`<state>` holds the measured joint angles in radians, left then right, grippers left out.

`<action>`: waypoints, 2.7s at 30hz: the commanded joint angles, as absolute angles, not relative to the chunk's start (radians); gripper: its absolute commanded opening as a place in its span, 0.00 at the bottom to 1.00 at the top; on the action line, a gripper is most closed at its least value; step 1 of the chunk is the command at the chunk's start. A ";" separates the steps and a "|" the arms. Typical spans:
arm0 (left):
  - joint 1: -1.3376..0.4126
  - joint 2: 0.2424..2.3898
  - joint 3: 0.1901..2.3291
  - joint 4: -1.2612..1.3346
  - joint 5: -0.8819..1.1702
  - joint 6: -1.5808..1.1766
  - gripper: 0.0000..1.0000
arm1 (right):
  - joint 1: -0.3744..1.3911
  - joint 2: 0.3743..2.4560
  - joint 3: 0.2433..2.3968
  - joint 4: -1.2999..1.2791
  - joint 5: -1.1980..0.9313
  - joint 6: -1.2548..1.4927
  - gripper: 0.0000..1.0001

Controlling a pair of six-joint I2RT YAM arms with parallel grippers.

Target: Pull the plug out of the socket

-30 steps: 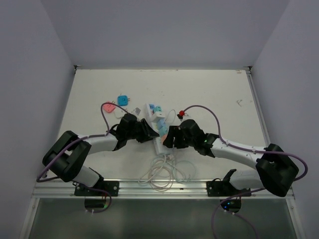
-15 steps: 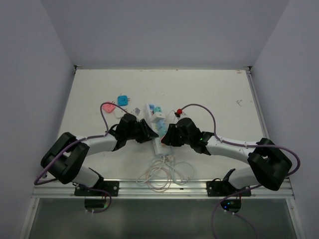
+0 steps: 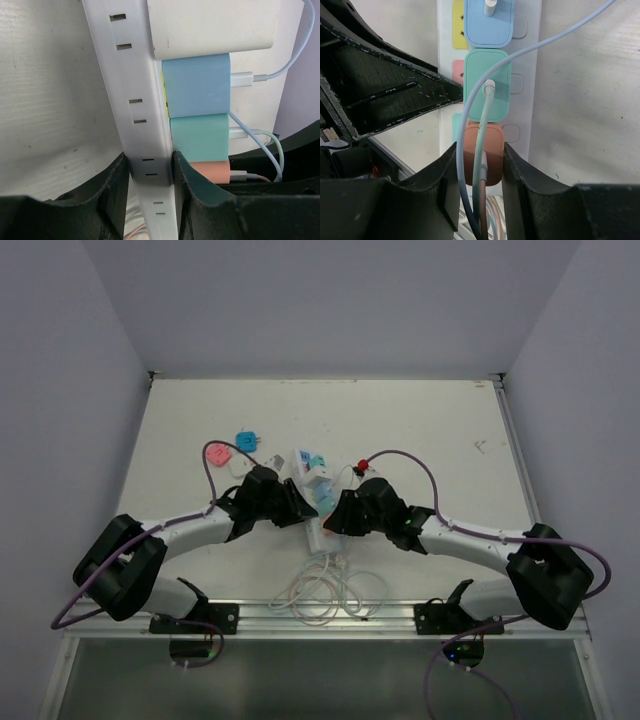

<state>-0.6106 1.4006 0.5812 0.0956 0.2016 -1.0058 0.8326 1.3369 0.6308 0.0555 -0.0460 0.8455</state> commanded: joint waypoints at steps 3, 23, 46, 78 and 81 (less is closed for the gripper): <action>-0.586 1.391 0.583 -0.084 -0.029 -0.868 0.00 | 0.801 1.246 0.630 0.032 0.015 0.845 0.00; -0.586 1.396 0.597 -0.043 0.025 -0.891 0.00 | 0.752 1.236 0.571 0.017 -0.003 0.827 0.45; -0.586 1.408 0.592 -0.021 0.055 -0.876 0.00 | 0.752 1.002 0.623 -0.361 0.476 0.795 0.75; -0.586 1.382 0.569 0.017 0.092 -0.876 0.00 | 0.753 1.577 0.871 0.087 -0.158 0.827 0.49; -0.586 1.379 0.566 0.017 0.094 -0.876 0.00 | 0.753 1.589 0.859 0.109 -0.166 0.834 0.37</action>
